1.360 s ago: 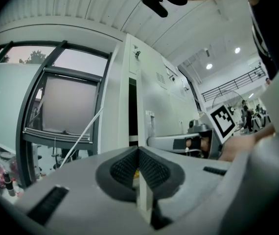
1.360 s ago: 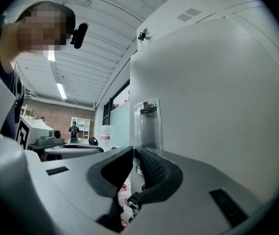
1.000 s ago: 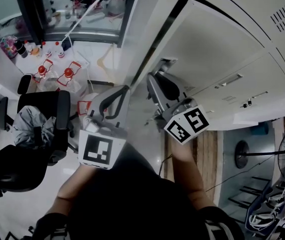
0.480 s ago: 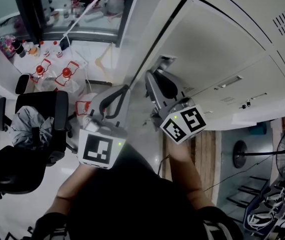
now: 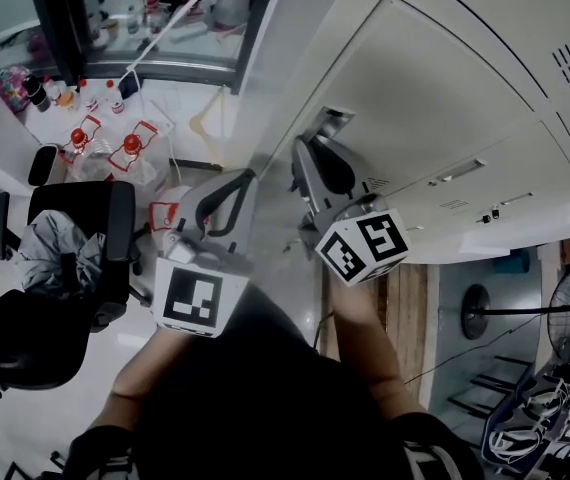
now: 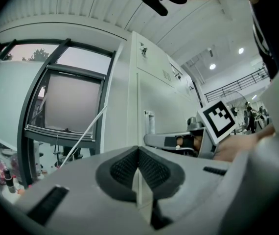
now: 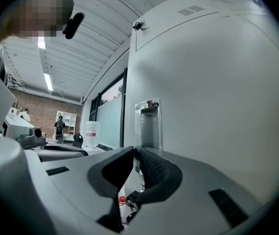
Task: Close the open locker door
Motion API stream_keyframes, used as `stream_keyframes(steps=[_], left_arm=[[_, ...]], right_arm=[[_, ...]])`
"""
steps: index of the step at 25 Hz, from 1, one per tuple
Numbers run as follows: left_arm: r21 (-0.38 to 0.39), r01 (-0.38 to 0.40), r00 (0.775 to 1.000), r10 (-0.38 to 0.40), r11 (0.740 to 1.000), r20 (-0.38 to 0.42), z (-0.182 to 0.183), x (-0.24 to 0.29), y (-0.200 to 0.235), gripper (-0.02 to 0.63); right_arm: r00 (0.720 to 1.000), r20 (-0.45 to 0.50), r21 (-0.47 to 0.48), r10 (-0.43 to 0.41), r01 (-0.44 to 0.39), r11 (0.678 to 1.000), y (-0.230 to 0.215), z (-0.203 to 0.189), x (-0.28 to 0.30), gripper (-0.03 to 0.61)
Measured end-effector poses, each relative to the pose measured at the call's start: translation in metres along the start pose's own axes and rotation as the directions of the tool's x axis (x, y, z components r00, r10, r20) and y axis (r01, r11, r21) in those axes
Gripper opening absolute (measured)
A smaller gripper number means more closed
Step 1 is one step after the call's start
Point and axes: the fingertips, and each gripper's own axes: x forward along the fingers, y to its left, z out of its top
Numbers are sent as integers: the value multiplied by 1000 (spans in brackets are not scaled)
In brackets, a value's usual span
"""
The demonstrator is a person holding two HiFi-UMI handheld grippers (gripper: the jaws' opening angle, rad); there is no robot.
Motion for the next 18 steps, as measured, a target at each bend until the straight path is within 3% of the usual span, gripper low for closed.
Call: stream_keyframes(steps=[18], left_arm=[[1, -34, 999, 34, 999, -2, 1, -5, 4, 0]], right_arm=[[998, -9, -9, -58, 58, 998, -7, -1, 10, 48]])
